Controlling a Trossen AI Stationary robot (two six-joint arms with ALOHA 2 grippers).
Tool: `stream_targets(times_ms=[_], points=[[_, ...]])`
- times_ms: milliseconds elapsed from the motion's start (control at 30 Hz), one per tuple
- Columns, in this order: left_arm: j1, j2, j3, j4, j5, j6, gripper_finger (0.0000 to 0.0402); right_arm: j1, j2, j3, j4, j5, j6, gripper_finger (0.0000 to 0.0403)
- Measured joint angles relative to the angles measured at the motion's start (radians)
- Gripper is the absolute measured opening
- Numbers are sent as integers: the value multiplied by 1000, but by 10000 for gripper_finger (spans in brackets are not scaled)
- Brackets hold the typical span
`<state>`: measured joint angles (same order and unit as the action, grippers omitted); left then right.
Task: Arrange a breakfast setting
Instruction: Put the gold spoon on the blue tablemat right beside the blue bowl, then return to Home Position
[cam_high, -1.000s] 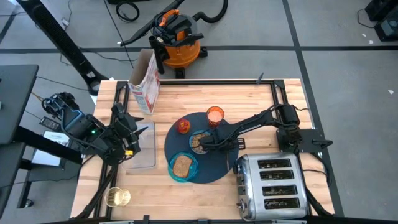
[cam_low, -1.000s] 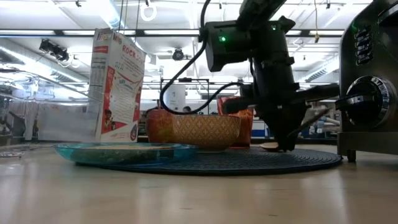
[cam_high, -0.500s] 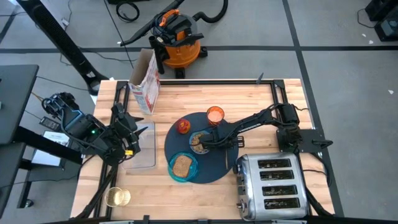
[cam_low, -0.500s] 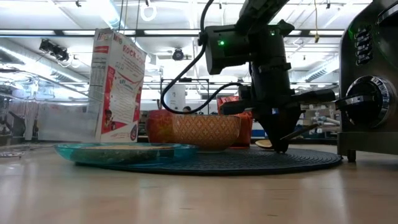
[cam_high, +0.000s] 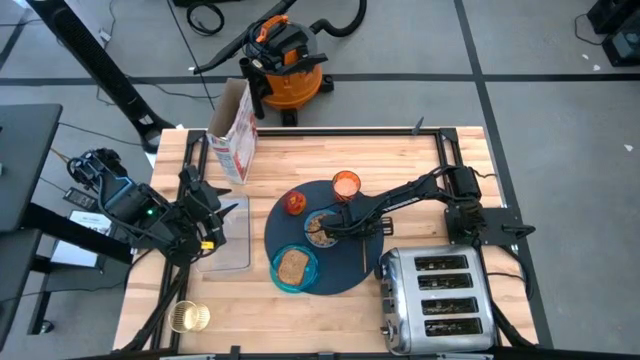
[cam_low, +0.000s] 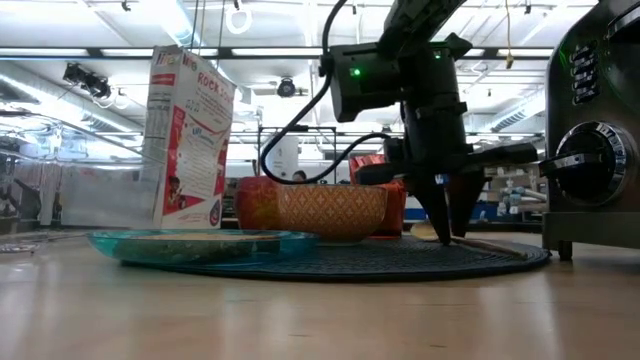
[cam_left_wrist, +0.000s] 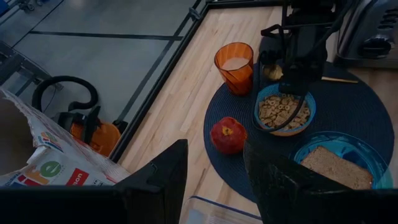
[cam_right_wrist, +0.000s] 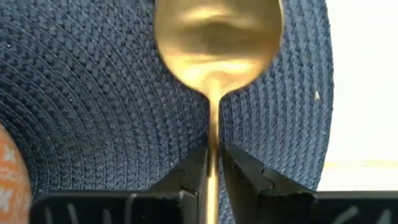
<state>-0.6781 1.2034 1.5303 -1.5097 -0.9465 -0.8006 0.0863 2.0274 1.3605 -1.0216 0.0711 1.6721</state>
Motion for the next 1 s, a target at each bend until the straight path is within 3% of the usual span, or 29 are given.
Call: stream_targets(times_ms=[500, 700, 833, 1000], points=[[0, 0, 0, 20, -3, 0, 164, 2, -51, 26, -33, -3, -53, 82], [0, 1, 0, 109, -71, 3, 164, 65, -201, 84, -1, 128, -128, 82], [14, 1, 0, 236, -77, 68, 158, 122, -338, 91, 107, 266, -340, 81], [47, 3, -1, 448, -65, 225, 113, 178, -483, 92, 274, 344, -792, 53]])
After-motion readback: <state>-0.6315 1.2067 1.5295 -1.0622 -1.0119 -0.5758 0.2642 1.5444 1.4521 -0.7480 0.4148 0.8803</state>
